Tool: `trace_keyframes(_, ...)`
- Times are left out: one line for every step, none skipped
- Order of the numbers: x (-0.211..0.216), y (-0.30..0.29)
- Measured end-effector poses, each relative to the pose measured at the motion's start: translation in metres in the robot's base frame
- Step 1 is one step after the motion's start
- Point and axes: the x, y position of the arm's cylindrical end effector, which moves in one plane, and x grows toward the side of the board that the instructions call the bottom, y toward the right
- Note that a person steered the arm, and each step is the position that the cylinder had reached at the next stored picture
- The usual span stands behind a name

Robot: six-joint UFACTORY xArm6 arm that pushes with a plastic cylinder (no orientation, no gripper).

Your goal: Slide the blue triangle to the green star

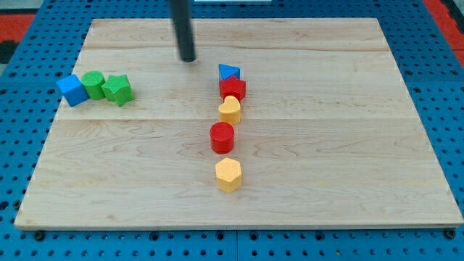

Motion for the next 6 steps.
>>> trace_keyframes(0.005, 0.113)
trace_keyframes(0.057, 0.130)
trace_keyframes(0.050, 0.042)
trace_keyframes(0.027, -0.028)
trace_keyframes(0.028, -0.063)
trace_keyframes(0.015, 0.032)
